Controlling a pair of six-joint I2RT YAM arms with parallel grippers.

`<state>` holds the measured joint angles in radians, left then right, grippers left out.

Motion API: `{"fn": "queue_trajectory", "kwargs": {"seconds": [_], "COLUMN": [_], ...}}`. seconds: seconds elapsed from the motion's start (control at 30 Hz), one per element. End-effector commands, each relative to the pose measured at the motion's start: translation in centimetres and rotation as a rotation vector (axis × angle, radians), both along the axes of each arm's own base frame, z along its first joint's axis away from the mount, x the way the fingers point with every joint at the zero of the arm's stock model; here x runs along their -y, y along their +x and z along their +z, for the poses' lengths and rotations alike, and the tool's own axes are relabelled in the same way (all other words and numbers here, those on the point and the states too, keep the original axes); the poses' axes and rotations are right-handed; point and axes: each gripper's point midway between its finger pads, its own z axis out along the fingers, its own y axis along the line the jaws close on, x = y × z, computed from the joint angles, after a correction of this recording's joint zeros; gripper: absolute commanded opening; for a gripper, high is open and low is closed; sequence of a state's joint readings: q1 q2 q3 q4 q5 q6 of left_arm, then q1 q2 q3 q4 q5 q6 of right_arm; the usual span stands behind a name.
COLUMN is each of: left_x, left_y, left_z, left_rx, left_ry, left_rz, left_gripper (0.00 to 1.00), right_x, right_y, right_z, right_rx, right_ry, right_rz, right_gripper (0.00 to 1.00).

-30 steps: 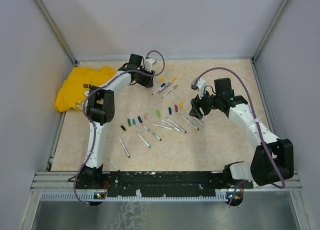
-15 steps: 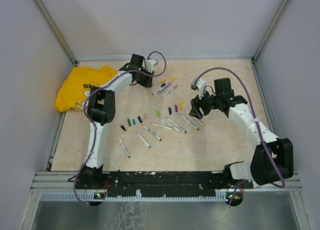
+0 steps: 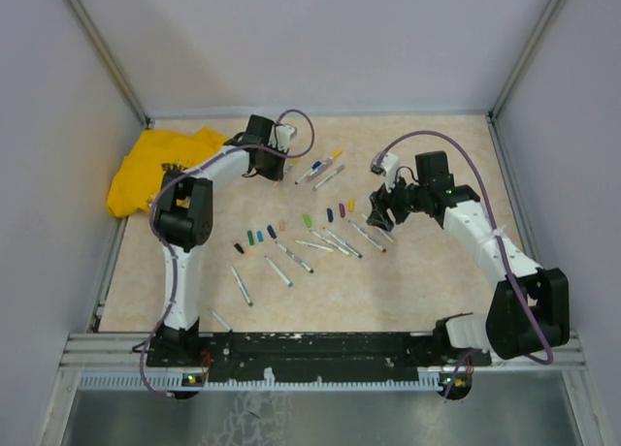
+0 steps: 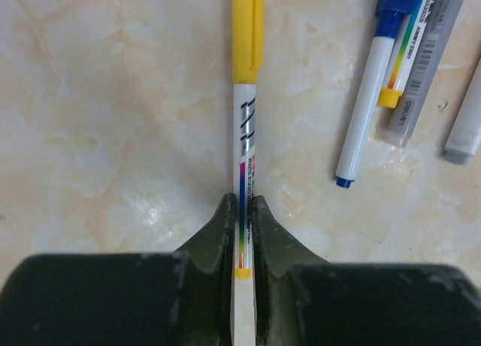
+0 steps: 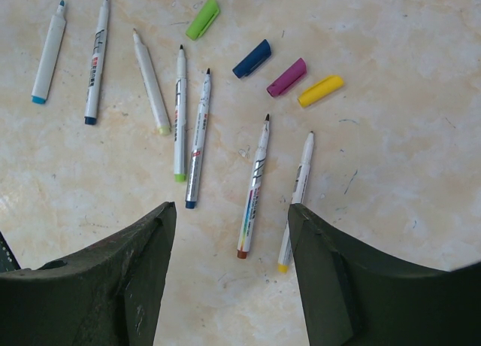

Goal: Open the pen caps
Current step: Move the pen to the center of the board.

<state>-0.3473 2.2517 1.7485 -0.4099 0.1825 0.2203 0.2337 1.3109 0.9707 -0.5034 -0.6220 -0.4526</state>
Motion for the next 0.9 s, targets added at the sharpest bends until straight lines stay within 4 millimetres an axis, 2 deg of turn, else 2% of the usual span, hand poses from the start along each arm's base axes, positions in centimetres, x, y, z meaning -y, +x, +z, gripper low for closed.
{"fn": "queue_trajectory", "kwargs": {"seconds": [0.0,0.2,0.37,0.53,0.7,0.87], "left_x": [-1.7,-4.1,-4.9,-5.8,-6.0,-5.7], "left_y": [-2.5,-6.8,-10.4,-13.1,-14.2,-13.5], "left_z": [0.3,-1.7,-2.1,-1.8,-1.7,-1.6], "left_rx": [-0.058,-0.131,-0.161,-0.164,-0.163,-0.159], "left_ry": [0.037,0.066,0.024,-0.002,-0.012,-0.012], "left_rz": [0.106,0.235,0.290,0.331,0.338,0.323], "left_gripper": [0.10,0.10,0.09,0.10,0.14,0.22], "right_x": [-0.7,-0.7,-0.7,-0.7,-0.7,-0.7], "right_y": [1.2,1.2,1.1,1.2,1.2,1.2], "right_z": [2.6,2.6,2.5,2.4,2.3,2.1], "right_rx": [0.079,0.078,0.074,0.073,0.068,0.064], "right_ry": [0.023,0.025,0.024,0.024,0.023,0.021], "right_rz": [0.017,0.020,0.020,0.020,0.020,0.021], "right_gripper": [0.62,0.62,0.62,0.62,0.62,0.62]}}
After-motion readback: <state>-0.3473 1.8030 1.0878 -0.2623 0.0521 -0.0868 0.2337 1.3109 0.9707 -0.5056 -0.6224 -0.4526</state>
